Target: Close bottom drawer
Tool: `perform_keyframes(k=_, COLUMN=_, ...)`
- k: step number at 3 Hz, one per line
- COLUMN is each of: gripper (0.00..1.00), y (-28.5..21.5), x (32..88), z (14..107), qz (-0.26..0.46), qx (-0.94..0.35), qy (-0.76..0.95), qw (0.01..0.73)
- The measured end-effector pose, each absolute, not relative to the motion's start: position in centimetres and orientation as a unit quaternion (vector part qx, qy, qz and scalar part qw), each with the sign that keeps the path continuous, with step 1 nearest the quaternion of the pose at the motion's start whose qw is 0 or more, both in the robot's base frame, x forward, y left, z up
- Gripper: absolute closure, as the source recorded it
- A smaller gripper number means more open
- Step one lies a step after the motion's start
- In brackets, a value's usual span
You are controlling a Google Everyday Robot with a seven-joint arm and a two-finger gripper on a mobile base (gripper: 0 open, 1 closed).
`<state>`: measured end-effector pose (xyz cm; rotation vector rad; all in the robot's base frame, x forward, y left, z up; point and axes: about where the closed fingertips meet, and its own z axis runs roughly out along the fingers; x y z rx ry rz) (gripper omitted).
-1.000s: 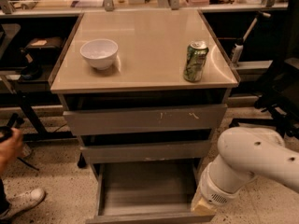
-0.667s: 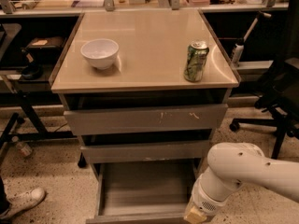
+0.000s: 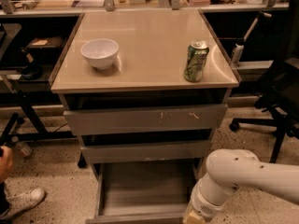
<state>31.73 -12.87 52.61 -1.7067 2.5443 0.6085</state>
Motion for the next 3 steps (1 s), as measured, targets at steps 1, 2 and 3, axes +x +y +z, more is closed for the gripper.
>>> perform_keyframes(k=1, gripper=1.00, y=-14.2, x=31.7, z=46.4, qz=0.217, qx=-0.512, qy=0.831, qw=0.013)
perform_keyframes(k=2, gripper=1.00, y=-15.6, x=31.8, z=41.4, qz=0.226, qx=-0.487, qy=0.843, qw=0.016)
perform_keyframes(k=3, gripper=1.00, y=-16.4, x=31.9, z=36.8, qz=0.242, qx=-0.461, qy=0.854, qw=0.011)
